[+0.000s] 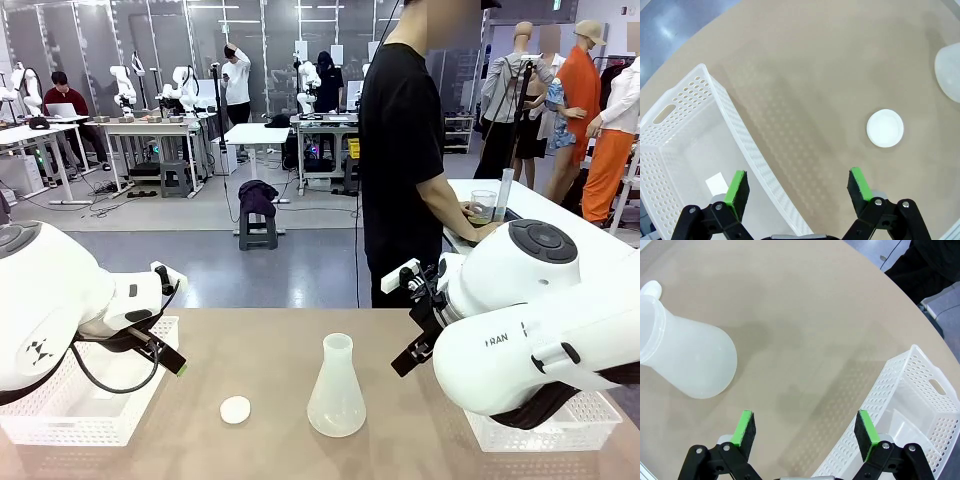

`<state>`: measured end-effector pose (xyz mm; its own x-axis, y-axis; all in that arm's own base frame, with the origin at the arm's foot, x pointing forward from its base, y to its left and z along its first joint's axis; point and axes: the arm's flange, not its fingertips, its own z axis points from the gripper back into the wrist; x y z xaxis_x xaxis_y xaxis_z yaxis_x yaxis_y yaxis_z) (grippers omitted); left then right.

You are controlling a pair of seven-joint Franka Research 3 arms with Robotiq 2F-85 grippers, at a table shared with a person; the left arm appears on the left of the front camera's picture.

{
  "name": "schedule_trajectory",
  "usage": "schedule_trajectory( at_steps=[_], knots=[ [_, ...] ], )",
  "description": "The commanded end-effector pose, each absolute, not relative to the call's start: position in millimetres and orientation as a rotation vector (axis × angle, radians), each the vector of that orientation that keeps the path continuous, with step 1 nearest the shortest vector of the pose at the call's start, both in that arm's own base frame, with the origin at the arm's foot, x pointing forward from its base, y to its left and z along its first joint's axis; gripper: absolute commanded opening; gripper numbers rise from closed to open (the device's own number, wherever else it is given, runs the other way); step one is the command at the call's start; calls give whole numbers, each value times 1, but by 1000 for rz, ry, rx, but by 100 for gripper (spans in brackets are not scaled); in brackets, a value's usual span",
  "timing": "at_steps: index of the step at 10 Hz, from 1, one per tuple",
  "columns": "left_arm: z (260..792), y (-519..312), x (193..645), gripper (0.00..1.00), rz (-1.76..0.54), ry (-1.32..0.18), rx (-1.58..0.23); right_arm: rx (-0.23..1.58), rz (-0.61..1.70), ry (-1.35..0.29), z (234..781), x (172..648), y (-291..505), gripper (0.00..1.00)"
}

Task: Prepare the solutions needed for the experiment.
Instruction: Pick up the Plastic Funnel and insert it into the Big flask.

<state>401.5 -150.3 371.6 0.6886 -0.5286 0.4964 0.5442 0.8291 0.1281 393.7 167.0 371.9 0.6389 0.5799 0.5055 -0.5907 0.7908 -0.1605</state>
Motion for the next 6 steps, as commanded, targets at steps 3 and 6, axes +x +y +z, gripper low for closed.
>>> schedule_trajectory(
  at_steps=[3, 6],
  knots=[
    [372, -150, 402, 100, -600, -546, -30, 21, 666, -569, 372, 394, 167, 100],
    [372, -150, 402, 100, -600, -546, -30, 21, 666, -569, 372, 394, 167, 100]
  ],
)
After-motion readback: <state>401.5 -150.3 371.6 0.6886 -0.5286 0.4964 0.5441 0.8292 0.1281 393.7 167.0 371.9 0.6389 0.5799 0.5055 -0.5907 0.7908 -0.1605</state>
